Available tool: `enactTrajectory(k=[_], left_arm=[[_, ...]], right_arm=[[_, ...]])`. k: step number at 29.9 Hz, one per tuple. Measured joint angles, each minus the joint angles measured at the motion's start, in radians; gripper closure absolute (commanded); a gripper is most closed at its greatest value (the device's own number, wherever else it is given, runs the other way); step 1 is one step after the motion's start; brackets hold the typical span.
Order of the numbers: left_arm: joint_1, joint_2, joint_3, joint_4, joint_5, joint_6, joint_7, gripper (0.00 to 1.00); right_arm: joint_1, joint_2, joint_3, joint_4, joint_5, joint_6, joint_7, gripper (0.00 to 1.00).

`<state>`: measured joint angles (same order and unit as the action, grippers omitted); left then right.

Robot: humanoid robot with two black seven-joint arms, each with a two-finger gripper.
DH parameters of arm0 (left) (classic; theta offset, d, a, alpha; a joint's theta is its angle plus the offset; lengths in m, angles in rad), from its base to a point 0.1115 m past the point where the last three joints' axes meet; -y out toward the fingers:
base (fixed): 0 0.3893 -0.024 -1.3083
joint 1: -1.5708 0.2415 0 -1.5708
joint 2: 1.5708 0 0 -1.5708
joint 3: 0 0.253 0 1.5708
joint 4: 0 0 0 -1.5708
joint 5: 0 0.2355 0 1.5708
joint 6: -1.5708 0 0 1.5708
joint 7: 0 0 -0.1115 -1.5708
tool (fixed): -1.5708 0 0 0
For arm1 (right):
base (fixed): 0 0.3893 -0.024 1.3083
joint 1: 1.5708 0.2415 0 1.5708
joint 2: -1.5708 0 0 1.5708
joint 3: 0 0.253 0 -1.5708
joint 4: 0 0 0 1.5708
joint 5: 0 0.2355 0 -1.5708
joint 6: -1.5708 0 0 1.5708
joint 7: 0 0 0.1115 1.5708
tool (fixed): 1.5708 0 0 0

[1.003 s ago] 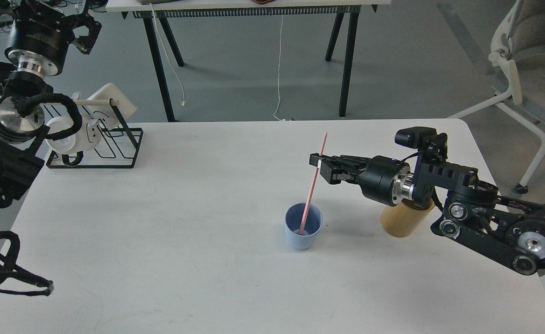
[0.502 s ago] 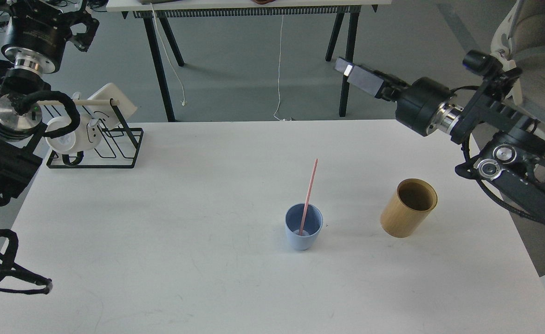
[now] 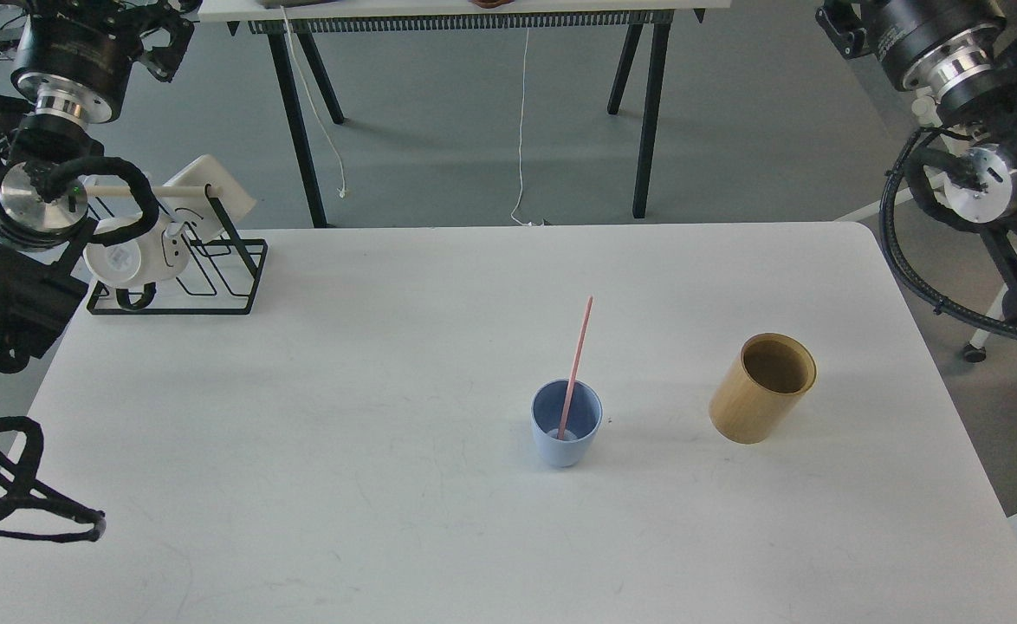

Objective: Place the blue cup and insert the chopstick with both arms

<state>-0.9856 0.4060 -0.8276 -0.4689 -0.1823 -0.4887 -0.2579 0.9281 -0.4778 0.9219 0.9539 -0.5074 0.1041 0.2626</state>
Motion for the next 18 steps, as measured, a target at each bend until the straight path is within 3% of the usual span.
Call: enactTrajectory(k=[8,13,18], left_arm=[[0.000,0.000,0.001,0.001,0.000,0.000,-0.001,0.00],[0.002,-0.010,0.001,0.003,0.000,0.000,0.000,0.00],[0.007,-0.026,0.002,0.003,0.000,0.000,0.000,0.00]], right_arm=[[0.005,0.057,-0.001,-0.223,0.400,0.118,-0.024,0.00],[0.029,0.111,0.001,-0.372,0.471,0.208,-0.058,0.00],[0.044,0.154,0.019,-0.450,0.484,0.258,-0.055,0.00]])
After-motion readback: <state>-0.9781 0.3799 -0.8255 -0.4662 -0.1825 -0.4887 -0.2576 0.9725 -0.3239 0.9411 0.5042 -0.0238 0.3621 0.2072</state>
